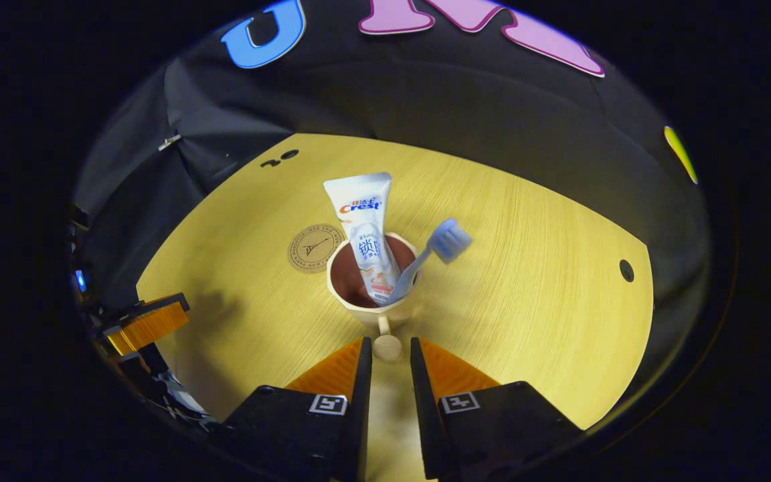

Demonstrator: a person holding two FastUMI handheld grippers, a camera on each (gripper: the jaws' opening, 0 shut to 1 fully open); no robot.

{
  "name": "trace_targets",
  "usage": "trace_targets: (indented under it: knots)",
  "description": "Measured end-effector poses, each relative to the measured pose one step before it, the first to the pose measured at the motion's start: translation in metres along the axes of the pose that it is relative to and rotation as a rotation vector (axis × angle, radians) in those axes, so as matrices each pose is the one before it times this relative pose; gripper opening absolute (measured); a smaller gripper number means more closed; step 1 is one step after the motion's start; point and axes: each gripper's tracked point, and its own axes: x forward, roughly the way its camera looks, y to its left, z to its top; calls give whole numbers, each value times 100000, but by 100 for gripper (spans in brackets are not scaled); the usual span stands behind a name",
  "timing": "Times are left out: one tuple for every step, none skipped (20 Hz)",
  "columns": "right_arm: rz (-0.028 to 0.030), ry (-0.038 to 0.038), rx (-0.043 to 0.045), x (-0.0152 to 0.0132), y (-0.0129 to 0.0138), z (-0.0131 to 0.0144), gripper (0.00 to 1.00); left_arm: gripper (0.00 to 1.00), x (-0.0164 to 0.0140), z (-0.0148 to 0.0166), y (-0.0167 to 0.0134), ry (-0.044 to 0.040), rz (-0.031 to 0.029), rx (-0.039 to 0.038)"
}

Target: Put the toothbrush and toothpaste on the desktop into the cup, then pick up the cup and place it on the coaster on the desktop.

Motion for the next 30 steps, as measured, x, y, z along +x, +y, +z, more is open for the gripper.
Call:
trace_targets:
  knots:
    - [161,1985,-1141,510,20,-133,36,75,-94,-114,224,-153,430,-219]
    - [203,2493,-1362,677,54,-161,36,75,-51,25,191,-109,513,-170]
    - [232,2365,-1189,414,92,-134,36,75,12,-9,183,-62,632,-180]
    - [108,2095,-969,632,91,-112,35,75,36,-151,108,172,518,-301]
    - [54,2510,-912,719,83,-186,36,75,12,48,216,38,423,-450]
    - [-270,2109,-1110,553,5,-195,36,75,-35,-45,207,-89,440,-376]
    - [-394,2069,-904,632,-44,-90,36,75,-89,-73,170,-119,456,-274]
    - [-222,1538,-569,538,-4,-17,36,75,-21,35,106,-101,400,-250]
    - [114,2011,-277,770,23,-25,36,75,-42,-91,290,39,710,-300]
    - [-97,1254,-103,344,-53,-28,36,75,-28,-117,157,158,447,-166]
    - [101,1511,-49,346,74,-101,36,75,-10,-30,106,173,378,-135]
    - [4,1139,-201,307,13,-120,36,75,-55,0,94,126,207,-83]
    - [50,989,-153,368,-28,-24,36,75,-56,30,34,-26,187,-36]
    - [-65,936,-94,389,48,-77,36,75,-13,58,37,66,72,-23]
    - [-140,716,-82,224,3,-56,36,75,83,-19,59,25,44,4]
    - [-341,1066,-152,251,-86,-104,36,75,51,175,50,91,50,29]
    - [-1037,-122,-549,-20,-178,138,36,75,24,-29,-9,109,-56,8]
    - [-725,659,-737,227,-157,15,46,75,10,-48,31,34,-18,-36]
    - [-150,56,-929,-176,9,171,44,75,-76,-20,18,119,-182,-151]
    - [-712,252,-953,418,92,-144,36,75,-94,-113,4,365,-23,-124]
    - [38,200,-814,179,16,-81,28,75,62,-194,17,428,74,5]
    - [-202,89,-561,-576,56,92,33,75,0,-125,74,522,165,36]
    - [137,209,-368,-44,92,-101,33,75,-27,-65,-58,335,18,82]
    - [339,268,-38,-80,151,-55,33,75,-85,38,0,114,-44,162]
    - [95,-334,168,-320,53,104,27,75,-68,144,-47,-182,-273,240]
    - [-19,-4,124,241,-16,-62,31,75,-90,194,-158,-581,-608,297]
    - [-150,-443,-30,-268,-19,125,27,75,-157,263,-174,-653,-482,396]
    - [-174,-892,188,-93,44,306,31,75,-105,53,111,-381,-50,361]
    - [-56,-996,287,-326,156,299,31,75,-84,122,40,-270,-48,133]
    - [194,-420,195,-224,222,268,31,75,-75,163,56,-262,-51,-162]
